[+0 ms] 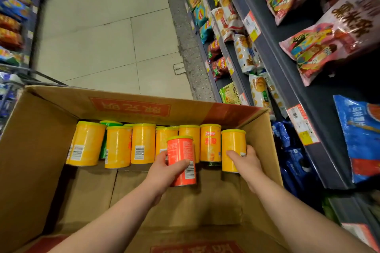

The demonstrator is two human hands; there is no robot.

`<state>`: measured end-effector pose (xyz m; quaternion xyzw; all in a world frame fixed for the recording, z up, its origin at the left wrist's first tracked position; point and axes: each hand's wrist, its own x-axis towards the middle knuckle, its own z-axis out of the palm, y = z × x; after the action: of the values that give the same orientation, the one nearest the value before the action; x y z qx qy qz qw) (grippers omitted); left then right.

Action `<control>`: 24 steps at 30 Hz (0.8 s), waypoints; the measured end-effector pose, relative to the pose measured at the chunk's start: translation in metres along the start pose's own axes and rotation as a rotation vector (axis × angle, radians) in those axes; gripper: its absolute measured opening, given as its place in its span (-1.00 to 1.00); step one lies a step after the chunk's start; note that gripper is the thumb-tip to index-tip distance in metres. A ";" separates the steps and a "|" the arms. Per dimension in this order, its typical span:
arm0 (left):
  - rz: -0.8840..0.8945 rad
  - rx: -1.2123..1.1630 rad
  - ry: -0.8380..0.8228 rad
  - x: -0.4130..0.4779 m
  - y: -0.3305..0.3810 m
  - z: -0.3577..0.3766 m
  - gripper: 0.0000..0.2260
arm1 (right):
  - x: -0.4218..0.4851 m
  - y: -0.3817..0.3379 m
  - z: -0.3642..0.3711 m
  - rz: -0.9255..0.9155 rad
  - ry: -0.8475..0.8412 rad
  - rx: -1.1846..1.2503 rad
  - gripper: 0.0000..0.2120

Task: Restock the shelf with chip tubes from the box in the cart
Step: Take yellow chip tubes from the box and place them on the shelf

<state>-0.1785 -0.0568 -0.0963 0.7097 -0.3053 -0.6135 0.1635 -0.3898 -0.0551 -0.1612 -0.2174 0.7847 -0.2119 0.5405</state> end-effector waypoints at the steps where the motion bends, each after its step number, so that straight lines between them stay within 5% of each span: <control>1: 0.010 0.012 -0.013 -0.001 0.002 0.002 -0.49 | -0.009 -0.002 -0.002 -0.004 -0.020 0.033 -0.47; 10: 0.133 0.113 -0.159 -0.017 0.013 0.005 -0.52 | -0.081 -0.007 -0.005 -0.058 -0.027 0.162 -0.43; 24: 0.301 0.085 -0.442 -0.060 -0.003 -0.035 -0.51 | -0.195 0.018 0.024 -0.083 0.206 0.247 -0.47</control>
<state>-0.1476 -0.0214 -0.0453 0.5115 -0.4611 -0.7090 0.1520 -0.3070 0.0682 -0.0313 -0.1586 0.7943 -0.3498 0.4707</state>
